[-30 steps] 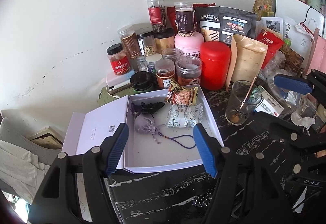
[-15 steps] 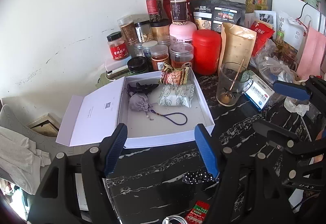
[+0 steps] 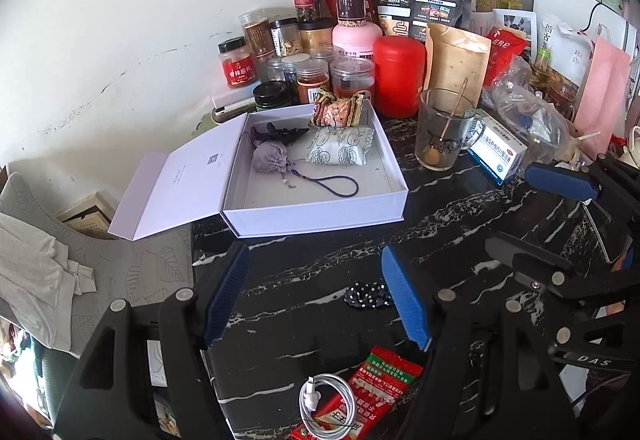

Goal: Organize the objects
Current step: 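Lift both open tools out of the box back over the table, then grasp the white coiled cable with the left tool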

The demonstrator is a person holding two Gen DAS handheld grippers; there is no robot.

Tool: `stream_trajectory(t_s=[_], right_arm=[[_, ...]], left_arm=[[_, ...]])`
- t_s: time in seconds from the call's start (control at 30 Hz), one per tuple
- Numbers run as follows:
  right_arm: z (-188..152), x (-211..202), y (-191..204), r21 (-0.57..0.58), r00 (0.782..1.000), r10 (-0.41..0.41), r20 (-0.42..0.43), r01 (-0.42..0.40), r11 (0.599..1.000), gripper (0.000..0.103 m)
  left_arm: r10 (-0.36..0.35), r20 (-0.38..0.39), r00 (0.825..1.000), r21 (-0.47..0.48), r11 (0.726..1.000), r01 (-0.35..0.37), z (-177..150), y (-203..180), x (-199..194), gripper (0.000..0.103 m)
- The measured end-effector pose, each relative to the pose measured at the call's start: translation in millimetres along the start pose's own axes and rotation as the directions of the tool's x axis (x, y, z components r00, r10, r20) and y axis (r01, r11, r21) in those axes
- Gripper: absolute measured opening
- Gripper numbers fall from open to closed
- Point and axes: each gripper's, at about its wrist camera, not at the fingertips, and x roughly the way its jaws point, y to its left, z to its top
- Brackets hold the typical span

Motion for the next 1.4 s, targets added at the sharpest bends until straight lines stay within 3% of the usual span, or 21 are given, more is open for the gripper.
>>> stream_trajectory(t_s=[0.8, 1.4], right_arm=[[-62, 21, 26, 0.014, 0.993, 0.077, -0.09, -0.076, 0.997, 0.065], [-95, 58, 34, 0.055, 0.977, 0.129, -0.169, -0.122, 0.991, 0.065]], left_arm=[[-0.042, -0.09, 0.995, -0.051, 0.998, 0.037, -87, 3, 7, 0.067], [-0.144, -0.201, 0.969, -0.124, 0.985, 0.121, -140, 13, 50, 0.067]])
